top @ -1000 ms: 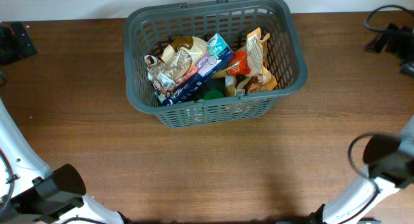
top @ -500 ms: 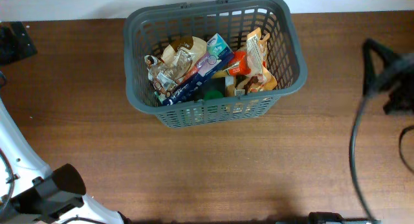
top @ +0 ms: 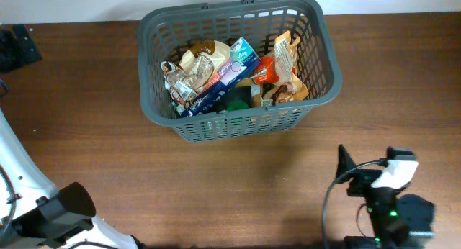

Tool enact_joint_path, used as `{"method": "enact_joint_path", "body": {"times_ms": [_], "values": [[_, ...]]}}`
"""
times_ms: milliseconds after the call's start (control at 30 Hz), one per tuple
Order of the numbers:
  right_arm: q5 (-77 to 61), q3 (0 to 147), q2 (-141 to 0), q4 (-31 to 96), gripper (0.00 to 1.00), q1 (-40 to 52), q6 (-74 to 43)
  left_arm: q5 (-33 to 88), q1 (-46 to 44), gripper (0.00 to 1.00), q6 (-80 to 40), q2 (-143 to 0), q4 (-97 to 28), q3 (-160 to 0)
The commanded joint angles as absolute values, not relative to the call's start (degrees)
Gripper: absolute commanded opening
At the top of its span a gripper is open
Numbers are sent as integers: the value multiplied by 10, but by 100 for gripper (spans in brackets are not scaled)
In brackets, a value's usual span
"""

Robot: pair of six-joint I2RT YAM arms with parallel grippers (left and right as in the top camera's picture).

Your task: Pack container

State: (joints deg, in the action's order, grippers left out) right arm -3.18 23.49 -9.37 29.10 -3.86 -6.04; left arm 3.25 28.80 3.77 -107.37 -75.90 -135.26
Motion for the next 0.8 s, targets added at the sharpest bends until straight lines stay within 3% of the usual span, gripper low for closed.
{"method": "enact_joint_path", "body": {"times_ms": [0,300,767], "values": [[-26,156,-52,251,99,-34,-67,39,290,99,34,-1077,-759,-1350],[-8,69,-17,238,99,-34,-57,39,290,99,34,-1077,-759,-1350],[22,66,-2,222,99,-34,-45,39,290,99,34,-1077,-759,-1350]]}}
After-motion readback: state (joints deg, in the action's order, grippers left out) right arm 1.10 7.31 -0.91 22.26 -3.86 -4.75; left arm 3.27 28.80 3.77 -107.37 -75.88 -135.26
